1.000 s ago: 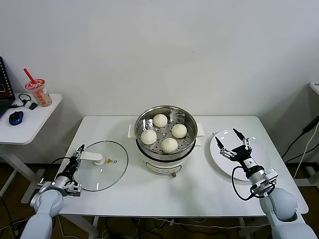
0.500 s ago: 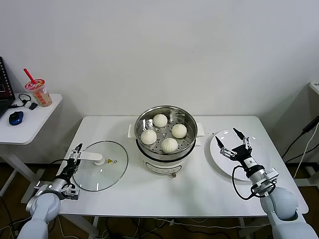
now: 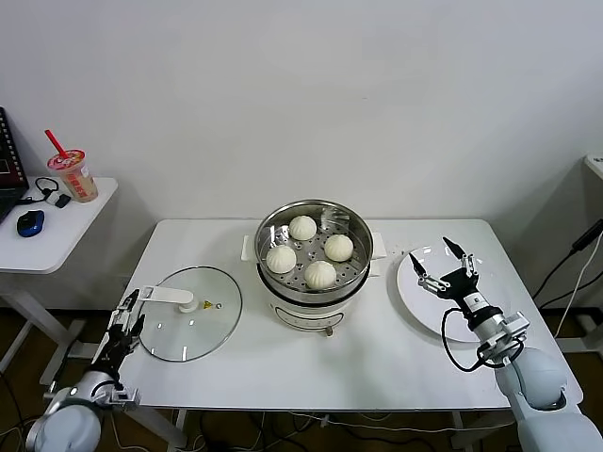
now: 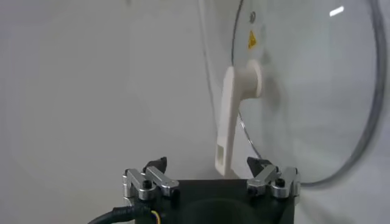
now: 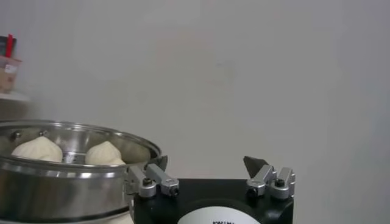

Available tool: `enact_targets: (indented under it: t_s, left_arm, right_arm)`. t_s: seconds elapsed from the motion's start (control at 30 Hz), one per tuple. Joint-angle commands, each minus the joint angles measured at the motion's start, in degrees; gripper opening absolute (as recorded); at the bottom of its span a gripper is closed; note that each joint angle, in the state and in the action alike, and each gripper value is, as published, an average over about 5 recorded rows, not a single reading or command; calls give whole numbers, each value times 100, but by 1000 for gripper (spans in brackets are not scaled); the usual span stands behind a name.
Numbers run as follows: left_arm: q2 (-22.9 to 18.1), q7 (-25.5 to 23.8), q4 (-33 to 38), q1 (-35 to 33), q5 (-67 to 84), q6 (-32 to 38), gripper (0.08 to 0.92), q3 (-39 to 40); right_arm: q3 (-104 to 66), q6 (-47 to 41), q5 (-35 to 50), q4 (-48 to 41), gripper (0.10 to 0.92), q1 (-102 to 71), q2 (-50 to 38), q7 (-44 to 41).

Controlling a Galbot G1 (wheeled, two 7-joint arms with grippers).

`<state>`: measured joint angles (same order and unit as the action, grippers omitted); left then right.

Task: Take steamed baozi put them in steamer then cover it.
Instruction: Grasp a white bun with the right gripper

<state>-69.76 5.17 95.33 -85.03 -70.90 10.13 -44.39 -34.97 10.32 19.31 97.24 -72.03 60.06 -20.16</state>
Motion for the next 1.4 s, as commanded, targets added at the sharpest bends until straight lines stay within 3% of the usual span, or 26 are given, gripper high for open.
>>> enact_targets:
  t_s: [0.03, 0.27, 0.53, 0.77, 0.97, 1.13, 1.4]
  left_arm:
    - [-744, -27, 1286, -1325, 1693, -100, 823, -645]
    - [-1016, -33, 1998, -1544, 3821, -152, 823, -731]
    - [-1161, 13, 2570, -966, 5610, -340, 823, -434]
    - [-1073, 170, 2639, -336, 6093, -718, 823, 65]
    - [-1017, 227, 2339, 67, 6046, -725, 823, 373]
    - [-1008, 180, 2243, 169, 5988, -709, 823, 524]
    - [-978, 110, 2228, 284, 5887, -742, 823, 698]
  right_arm:
    - [137, -61, 32, 14, 823, 182, -161, -20]
    - [443, -250, 276, 151, 823, 603, -626, 1]
    - [1601, -826, 539, 216, 823, 1986, -1650, 145]
    - [3091, -1529, 932, -51, 823, 3673, -2392, -327]
    - [5288, -1635, 1296, -574, 823, 5639, -3012, -1033]
    - [7186, -1691, 1639, -976, 823, 7354, -2993, -1566]
    - [10285, -1851, 2525, -1920, 823, 10079, -2058, -2339]
